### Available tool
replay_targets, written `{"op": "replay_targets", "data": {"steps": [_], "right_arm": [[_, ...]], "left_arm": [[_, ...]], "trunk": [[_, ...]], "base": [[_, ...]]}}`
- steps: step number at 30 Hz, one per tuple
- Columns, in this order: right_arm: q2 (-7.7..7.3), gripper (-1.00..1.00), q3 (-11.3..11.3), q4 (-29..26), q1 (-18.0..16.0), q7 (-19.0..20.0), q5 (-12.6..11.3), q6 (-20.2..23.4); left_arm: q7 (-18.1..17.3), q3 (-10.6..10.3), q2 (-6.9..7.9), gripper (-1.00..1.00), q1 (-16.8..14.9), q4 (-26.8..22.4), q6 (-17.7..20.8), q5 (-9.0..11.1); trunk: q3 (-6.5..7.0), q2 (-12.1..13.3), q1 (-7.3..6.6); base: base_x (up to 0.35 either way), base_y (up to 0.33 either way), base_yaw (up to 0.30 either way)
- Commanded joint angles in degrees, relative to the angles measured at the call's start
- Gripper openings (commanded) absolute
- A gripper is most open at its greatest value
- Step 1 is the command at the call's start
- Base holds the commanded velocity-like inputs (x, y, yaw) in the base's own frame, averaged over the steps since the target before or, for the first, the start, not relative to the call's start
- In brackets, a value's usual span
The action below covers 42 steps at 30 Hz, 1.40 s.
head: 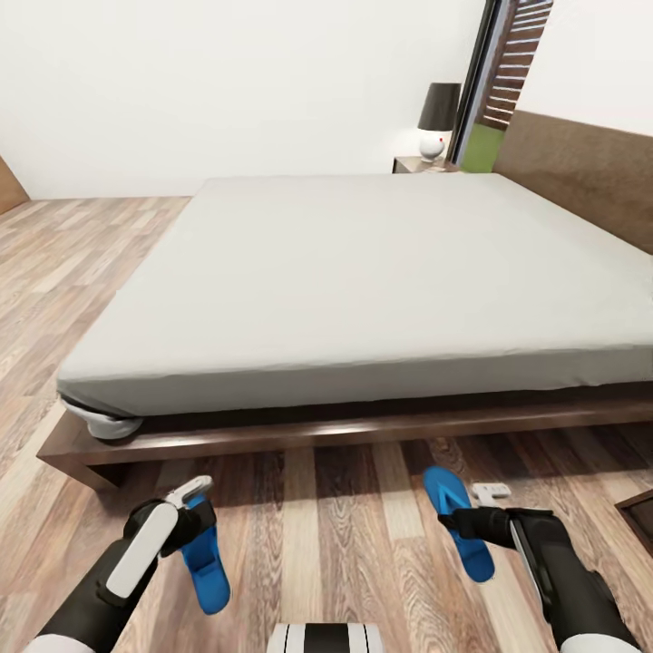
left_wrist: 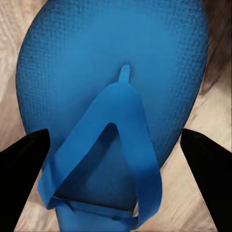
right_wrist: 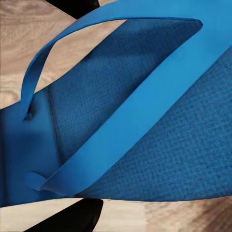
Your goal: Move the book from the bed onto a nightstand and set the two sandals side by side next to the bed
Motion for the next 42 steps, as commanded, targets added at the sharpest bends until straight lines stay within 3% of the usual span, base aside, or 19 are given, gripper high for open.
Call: {"op": "replay_targets", "data": {"steps": [1, 7, 17, 27, 33, 42], "right_arm": [[0.02, -1.00, 0.1, 1.3, -0.9, 0.3, 0.5, -0.2], [0.07, -1.00, 0.5, 6.5, -4.7, -0.4, 0.2, -1.4], [0.06, -1.00, 0.6, 11.1, -6.9, -0.6, -0.2, -1.8], [0.28, -1.00, 0.6, 11.7, -7.3, -0.6, -0.3, -2.8], [2.32, -1.00, 0.5, 11.8, -7.5, -0.6, -0.4, -3.0], [3.23, -1.00, 0.3, 11.8, -8.1, -0.6, -0.4, -3.1]], "left_arm": [[-0.2, -0.8, -0.33, -1.00, -0.7, 1.3, -0.2, 0.3], [-3.2, -3.3, -1.90, -1.00, -4.1, 8.4, -1.9, 0.2], [-7.6, -4.3, -2.65, -1.00, -7.0, 14.6, -3.2, -0.4], [-13.0, -4.6, -3.16, -1.00, -10.0, 18.4, -5.0, -5.7], [-18.9, -4.6, -5.40, -1.00, -14.2, 26.5, -7.1, -10.5], [-22.1, -4.6, -6.29, -1.00, -16.2, 30.9, -11.2, -12.8]], "trunk": [[-0.06, 0.0, -0.01], [-0.36, 0.0, -0.01], [-1.20, 0.0, -0.01], [-2.12, 0.0, -0.01], [-2.67, 0.0, -0.01], [-3.50, 0.0, -0.01]], "base": [[0.021, -0.030, 0.000], [0.010, -0.015, 0.000], [0.002, -0.003, 0.000], [0.000, 0.000, 0.000], [0.000, 0.000, 0.000], [0.000, 0.000, 0.000]]}}
